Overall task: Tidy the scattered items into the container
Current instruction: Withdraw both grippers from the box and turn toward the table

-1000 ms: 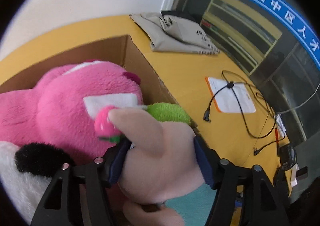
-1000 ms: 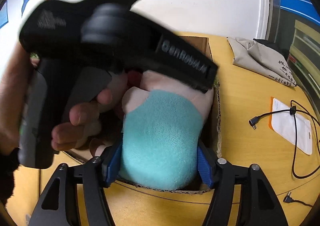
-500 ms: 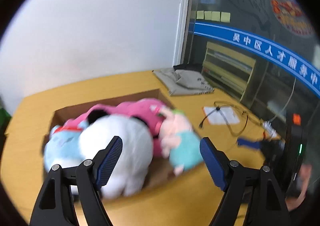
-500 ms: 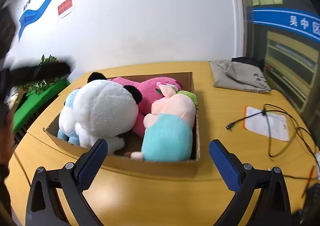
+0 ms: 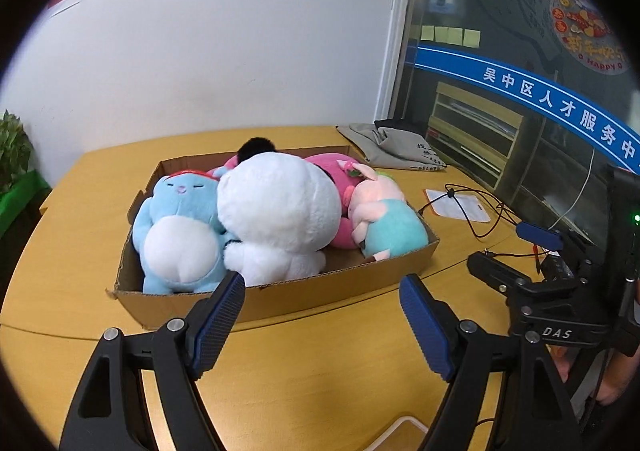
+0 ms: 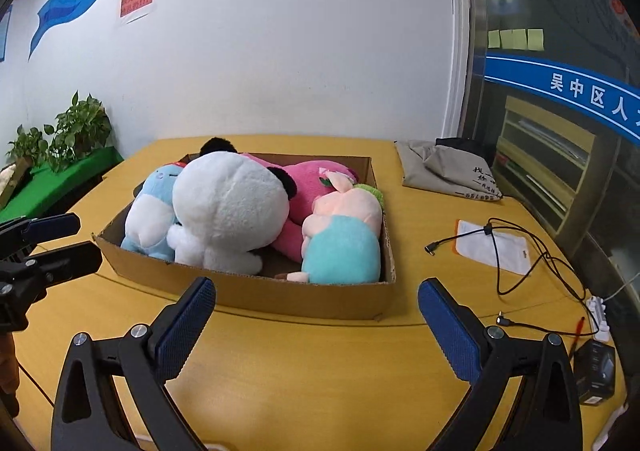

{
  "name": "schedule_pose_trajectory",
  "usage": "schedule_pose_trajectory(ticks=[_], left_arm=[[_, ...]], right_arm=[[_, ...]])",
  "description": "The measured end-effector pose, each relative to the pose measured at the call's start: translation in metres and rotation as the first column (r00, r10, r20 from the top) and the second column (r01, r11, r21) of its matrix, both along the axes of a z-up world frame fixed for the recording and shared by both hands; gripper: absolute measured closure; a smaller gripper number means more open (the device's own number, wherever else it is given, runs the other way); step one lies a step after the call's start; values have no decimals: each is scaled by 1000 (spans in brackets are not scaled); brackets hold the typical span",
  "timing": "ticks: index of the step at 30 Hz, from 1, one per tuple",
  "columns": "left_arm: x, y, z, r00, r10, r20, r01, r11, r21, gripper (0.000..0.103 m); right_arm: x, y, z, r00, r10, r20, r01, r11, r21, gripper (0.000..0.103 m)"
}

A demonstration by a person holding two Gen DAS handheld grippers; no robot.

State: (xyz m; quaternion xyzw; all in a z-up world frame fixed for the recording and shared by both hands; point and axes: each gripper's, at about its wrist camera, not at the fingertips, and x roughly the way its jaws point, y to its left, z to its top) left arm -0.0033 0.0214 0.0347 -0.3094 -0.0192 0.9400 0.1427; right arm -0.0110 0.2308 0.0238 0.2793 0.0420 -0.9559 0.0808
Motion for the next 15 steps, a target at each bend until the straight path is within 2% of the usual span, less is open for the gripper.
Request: schedule_pose_trajectory(ticks=[15], left_arm=[[7,-8,1,1000,-4,4,4,1000,11,23]], right_arm=[[9,0,-5,1000,-15,25,15,1000,-15,0]])
